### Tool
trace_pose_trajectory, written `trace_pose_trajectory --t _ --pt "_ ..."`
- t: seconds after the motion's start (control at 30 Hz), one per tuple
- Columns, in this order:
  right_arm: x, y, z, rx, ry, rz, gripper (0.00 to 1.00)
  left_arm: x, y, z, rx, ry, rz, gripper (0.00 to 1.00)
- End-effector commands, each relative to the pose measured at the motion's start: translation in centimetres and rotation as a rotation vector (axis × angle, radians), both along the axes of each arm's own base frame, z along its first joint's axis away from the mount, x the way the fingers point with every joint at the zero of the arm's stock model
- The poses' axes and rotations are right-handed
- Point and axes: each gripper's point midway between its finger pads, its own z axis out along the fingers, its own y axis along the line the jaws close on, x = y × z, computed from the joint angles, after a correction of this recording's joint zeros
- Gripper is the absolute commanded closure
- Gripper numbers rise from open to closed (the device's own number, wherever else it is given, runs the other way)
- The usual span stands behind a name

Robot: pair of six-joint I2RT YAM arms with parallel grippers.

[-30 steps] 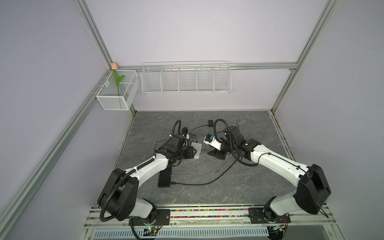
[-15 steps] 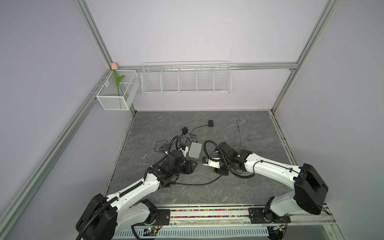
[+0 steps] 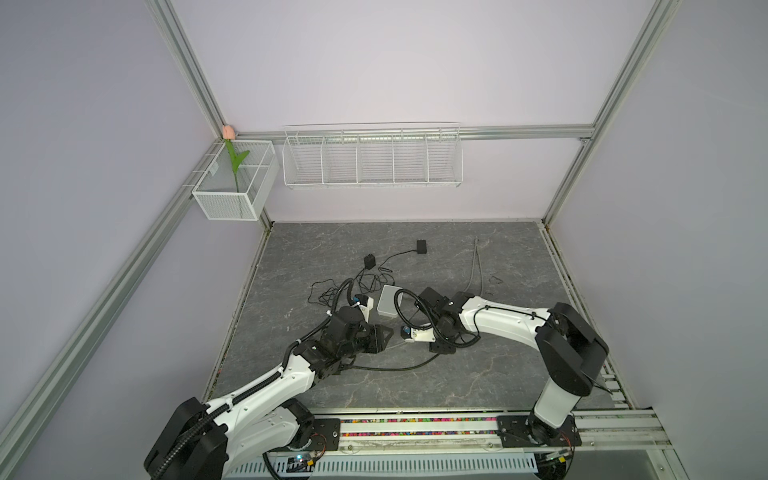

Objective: Insert the plug into the switch port
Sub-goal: 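Grasp a second grey cable plug with the right gripper while left draws back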

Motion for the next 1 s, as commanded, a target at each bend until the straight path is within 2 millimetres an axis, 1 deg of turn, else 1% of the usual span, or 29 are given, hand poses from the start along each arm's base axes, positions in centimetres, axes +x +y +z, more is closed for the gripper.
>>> trace_pose_trajectory --t 0.0,0.37,0.53,0.7,0.77,0.93,0.97 --pt "-0.3 0.2 0.2 -0.001 0.038 0.031 0.55 0.1 0.1 -0.1 -0.006 -0.008 0.016 0.49" --pt "0.3 -0.7 -1.5 -0.037 0.066 0.005 0.56 0.3 -0.2 0.0 -0.013 -0.004 0.014 0.49" --pt "0.3 -0.7 -2.1 -0.049 0.076 -0.011 0.62 0.4 -0.2 0.4 -0.017 -0.010 0.015 0.50" --pt "0.2 -0.7 -2.5 -0.042 0.070 -0.031 0.65 0.2 0.2 0.6 -0.016 -0.019 0.025 0.50" --pt "0.0 -0.6 -2.6 -0.037 0.065 -0.032 0.70 0.2 0.4 0.7 -0.020 -0.028 0.033 0.50" --pt "0.3 -0.4 -2.2 -0.020 0.039 -0.062 0.93 0.5 0.5 1.7 -0.038 -0.061 0.050 0.51" --pt "0.4 -0.3 -2.0 -0.015 0.035 -0.074 0.93 0.7 0.4 2.0 -0.043 -0.065 0.049 0.51"
